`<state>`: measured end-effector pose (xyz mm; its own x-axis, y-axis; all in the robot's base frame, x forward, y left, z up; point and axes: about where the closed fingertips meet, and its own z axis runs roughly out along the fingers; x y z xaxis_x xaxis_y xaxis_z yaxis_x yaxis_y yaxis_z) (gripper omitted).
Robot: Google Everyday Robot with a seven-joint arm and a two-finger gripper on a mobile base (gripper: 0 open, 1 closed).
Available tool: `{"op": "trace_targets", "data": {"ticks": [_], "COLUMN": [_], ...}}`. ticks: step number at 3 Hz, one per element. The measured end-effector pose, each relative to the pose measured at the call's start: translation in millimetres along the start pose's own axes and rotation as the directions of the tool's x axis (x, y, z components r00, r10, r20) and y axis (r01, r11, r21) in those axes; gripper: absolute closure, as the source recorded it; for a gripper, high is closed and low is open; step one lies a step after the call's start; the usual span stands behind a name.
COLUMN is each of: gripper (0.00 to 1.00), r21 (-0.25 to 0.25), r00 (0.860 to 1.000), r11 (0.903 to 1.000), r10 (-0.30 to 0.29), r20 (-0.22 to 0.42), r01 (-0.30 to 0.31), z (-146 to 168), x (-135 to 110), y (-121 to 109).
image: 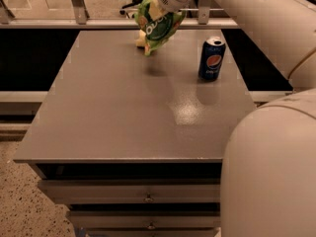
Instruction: Move green rice chip bag near sponge
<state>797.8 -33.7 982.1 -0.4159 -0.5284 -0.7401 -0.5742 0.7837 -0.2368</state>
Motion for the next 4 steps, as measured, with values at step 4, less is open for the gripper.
{"op": "trace_targets", "data": {"ticks": [4], "gripper": [0.75], "r21": [0.103], "r00": [0.98], "r11": [0.9769], "r10": [0.193], "r20": [-0.054], "r01": [-0.187], "z": [38.1], "x": [45.8], "y": [-68.1]}}
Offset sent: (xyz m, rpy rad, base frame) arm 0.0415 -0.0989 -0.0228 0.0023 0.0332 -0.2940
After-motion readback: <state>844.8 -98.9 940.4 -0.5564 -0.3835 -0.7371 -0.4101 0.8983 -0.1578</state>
